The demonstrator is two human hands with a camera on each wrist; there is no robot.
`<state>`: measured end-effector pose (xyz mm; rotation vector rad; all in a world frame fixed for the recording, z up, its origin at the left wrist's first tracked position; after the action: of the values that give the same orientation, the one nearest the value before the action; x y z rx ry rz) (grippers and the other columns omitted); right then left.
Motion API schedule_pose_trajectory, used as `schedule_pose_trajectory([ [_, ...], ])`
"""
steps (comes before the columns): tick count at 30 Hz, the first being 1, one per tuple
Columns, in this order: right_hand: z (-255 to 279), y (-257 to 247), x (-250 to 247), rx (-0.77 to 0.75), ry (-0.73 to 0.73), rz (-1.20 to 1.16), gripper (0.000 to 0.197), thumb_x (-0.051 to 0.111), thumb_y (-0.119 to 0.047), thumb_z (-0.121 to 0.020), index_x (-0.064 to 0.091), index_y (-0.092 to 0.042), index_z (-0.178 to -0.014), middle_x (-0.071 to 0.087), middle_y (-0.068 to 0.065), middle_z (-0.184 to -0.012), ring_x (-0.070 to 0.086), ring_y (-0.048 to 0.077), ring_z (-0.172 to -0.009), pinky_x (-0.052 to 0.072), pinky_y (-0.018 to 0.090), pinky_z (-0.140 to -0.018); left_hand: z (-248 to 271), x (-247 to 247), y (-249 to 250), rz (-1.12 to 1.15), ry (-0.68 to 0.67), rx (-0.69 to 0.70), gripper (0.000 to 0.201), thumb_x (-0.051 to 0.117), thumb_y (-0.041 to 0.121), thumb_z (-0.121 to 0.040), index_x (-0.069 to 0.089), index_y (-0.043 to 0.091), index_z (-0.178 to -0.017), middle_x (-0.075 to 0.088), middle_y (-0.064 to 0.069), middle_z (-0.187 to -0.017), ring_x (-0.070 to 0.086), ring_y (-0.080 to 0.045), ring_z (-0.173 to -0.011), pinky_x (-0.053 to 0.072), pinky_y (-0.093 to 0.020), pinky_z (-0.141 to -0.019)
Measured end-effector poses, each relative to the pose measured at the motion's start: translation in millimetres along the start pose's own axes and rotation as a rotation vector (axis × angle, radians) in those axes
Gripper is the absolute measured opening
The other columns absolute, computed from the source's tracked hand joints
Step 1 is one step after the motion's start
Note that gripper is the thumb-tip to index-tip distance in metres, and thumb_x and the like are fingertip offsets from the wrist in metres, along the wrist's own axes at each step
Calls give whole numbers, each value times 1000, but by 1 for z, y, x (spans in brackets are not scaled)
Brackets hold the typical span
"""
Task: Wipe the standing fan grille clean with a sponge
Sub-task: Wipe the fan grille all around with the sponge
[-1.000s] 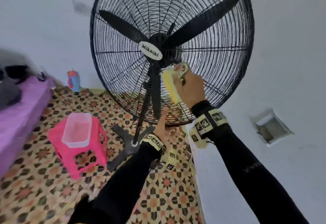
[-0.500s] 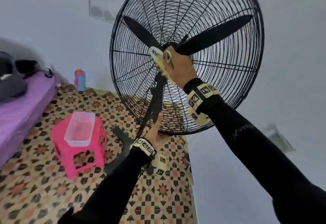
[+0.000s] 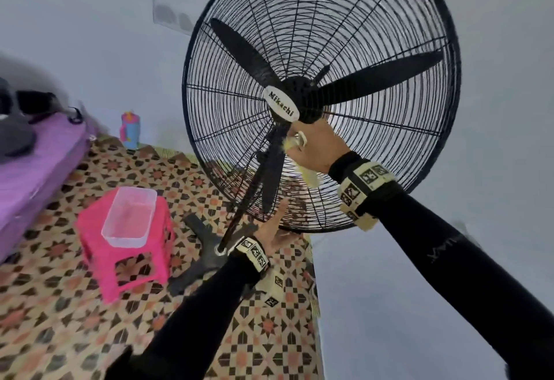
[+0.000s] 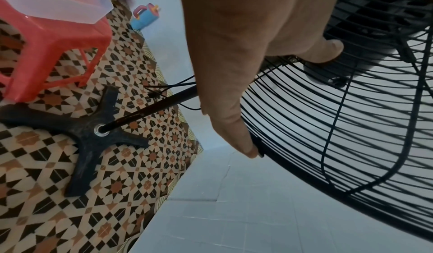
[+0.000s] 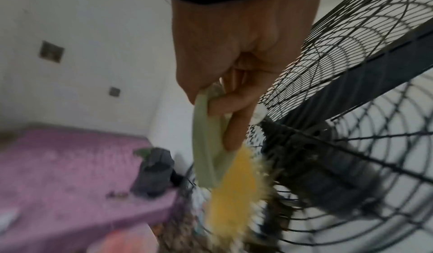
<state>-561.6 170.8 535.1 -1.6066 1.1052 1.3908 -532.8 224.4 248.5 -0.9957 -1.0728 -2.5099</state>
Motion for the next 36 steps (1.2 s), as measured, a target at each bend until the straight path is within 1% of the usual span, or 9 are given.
schedule_pose_trajectory([
  [5, -5, -8, -14, -36, 212, -133, 36, 58, -20, -99, 54, -14, -135, 52, -9, -67, 41, 2, -47, 35, 11, -46, 2, 2, 2, 21, -2, 7, 64, 75, 63, -84, 67, 10, -119, 79, -18, -102, 77, -34, -99, 63, -41, -87],
  [10, 9, 1, 8, -18, 21, -6, 28, 64, -25, -90, 63, -14, -116, 49, -2, -66, 48, 16, -54, 39, 27, -50, 4, 3, 2, 61, -8, -8, 60, 75, 59, -86, 68, 10, -120, 79, -16, -104, 73, -34, -110, 64, -36, -78],
  [13, 13, -4, 8, -36, 79, -24, 29, 61, -23, -93, 61, -12, -120, 58, 5, -70, 48, 15, -53, 40, 27, -49, 2, 3, 1, 74, -13, -6, 56, 75, 61, -85, 68, 13, -113, 80, -13, -95, 73, -34, -109, 65, -37, -80],
  [16, 27, -3, 10, -63, 162, -52, 36, 56, -19, -99, 54, -10, -134, 59, 1, -70, 48, 14, -51, 38, 23, -48, -3, 2, -1, 66, -44, -25, 84, 82, 69, -75, 65, 10, -133, 75, -17, -122, 70, -33, -118, 64, -37, -81],
  [20, 56, 6, 43, -18, -44, 6, 21, 62, -25, -93, 60, -12, -109, 59, 7, -67, 50, 19, -52, 51, 39, -52, -2, 0, -2, 66, -44, -19, 95, 83, 72, -71, 62, 9, -139, 71, -18, -129, 68, -33, -121, 64, -35, -80],
  [25, 64, 9, 28, -34, 156, -111, 34, 56, -21, -101, 55, -11, -134, 58, -8, -78, 45, 11, -51, 29, 13, -50, -3, 1, -1, 61, -52, 8, 95, 81, 75, -72, 62, 11, -139, 71, -16, -130, 70, -31, -117, 63, -35, -83],
  [30, 72, 14, 35, 34, 52, -93, 20, 63, -21, -93, 66, -11, -109, 55, 2, -59, 38, 7, -45, 31, 26, -49, -4, 0, -1, 46, -54, 6, 100, 83, 74, -71, 58, 10, -144, 69, -16, -134, 67, -31, -124, 62, -36, -86],
  [32, 61, 9, 27, 26, 138, -132, 23, 61, -22, -96, 64, -12, -116, 62, 4, -66, 47, 13, -46, 43, 32, -48, -2, 2, 0, 48, -60, 14, 98, 81, 73, -73, 57, 11, -144, 69, -16, -134, 67, -31, -124, 63, -34, -82],
  [36, 57, 9, 22, -36, 257, -127, 30, 54, -21, -101, 58, -10, -129, 59, -6, -73, 45, 10, -46, 37, 19, -45, 5, 2, 4, 68, -66, 23, 87, 79, 68, -80, 60, 8, -140, 71, -17, -130, 68, -33, -123, 64, -37, -84],
])
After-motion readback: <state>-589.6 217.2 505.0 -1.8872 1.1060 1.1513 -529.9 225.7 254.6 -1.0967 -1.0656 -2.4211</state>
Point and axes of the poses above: each hand's wrist, its own z-axis away from the middle knuckle, its own x-axis out of the palm, y = z × x, the point moved 4 cm from there along -z, towards the middle knuckle
